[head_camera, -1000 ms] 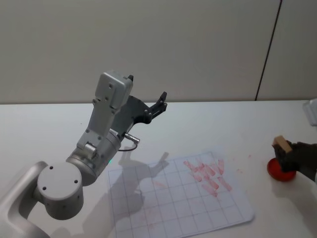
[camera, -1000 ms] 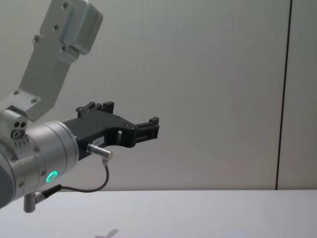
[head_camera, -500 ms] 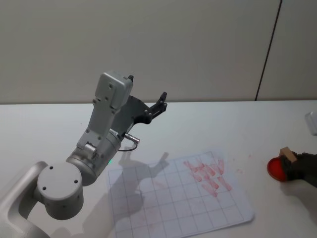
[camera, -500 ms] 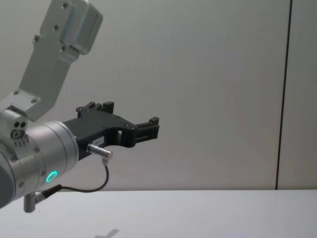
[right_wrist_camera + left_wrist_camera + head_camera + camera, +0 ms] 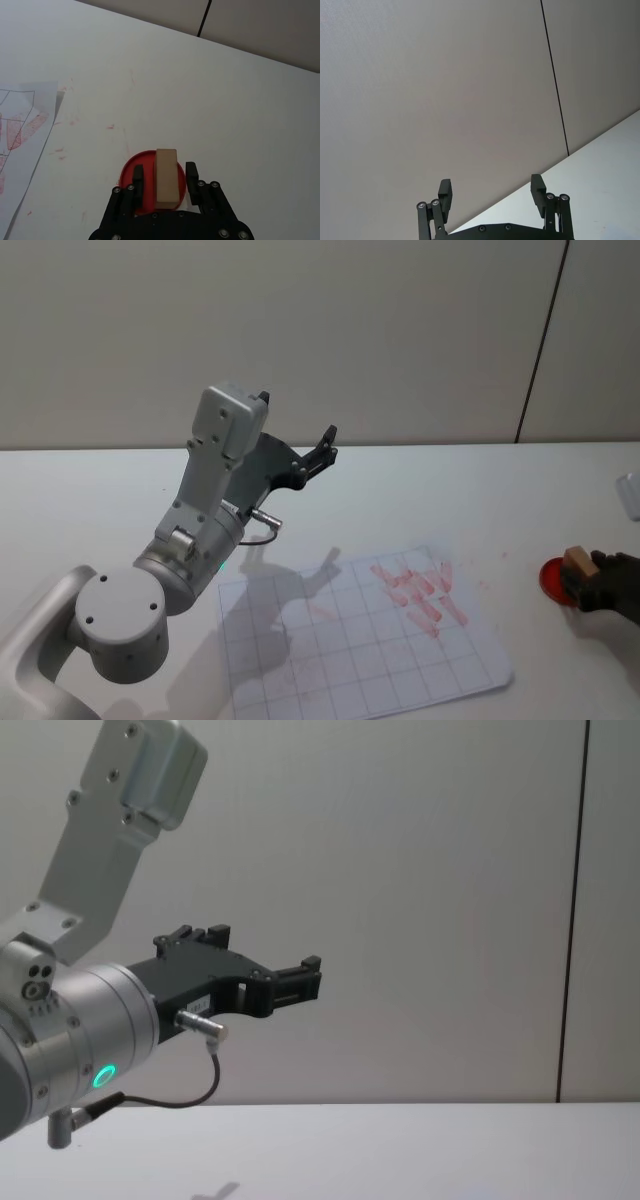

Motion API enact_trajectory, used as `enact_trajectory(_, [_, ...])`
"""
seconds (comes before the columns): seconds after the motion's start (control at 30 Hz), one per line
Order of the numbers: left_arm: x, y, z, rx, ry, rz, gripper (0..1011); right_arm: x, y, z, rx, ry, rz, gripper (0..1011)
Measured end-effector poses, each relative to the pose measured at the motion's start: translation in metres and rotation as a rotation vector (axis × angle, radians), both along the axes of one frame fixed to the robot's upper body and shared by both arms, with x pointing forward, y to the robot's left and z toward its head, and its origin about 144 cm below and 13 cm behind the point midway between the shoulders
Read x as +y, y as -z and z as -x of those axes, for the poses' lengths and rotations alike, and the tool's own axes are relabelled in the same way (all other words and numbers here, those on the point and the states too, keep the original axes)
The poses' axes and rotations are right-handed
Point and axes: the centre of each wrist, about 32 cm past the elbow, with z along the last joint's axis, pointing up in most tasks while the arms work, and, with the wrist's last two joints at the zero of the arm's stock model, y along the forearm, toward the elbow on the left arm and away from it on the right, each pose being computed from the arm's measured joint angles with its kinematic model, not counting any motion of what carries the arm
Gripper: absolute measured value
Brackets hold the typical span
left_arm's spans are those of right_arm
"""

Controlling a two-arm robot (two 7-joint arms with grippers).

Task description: Use the one hand to pick up the stamp and affix it onto the A4 paper.

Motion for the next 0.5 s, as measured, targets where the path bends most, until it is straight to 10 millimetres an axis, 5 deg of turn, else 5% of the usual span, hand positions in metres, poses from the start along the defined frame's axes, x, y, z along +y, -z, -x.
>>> enact_trajectory(0.5, [0.000,0.000,0.000,0.000,0.000,0.000,1001,-0.004,-0.010,0.011,-0.123,0.011,-0.015,917])
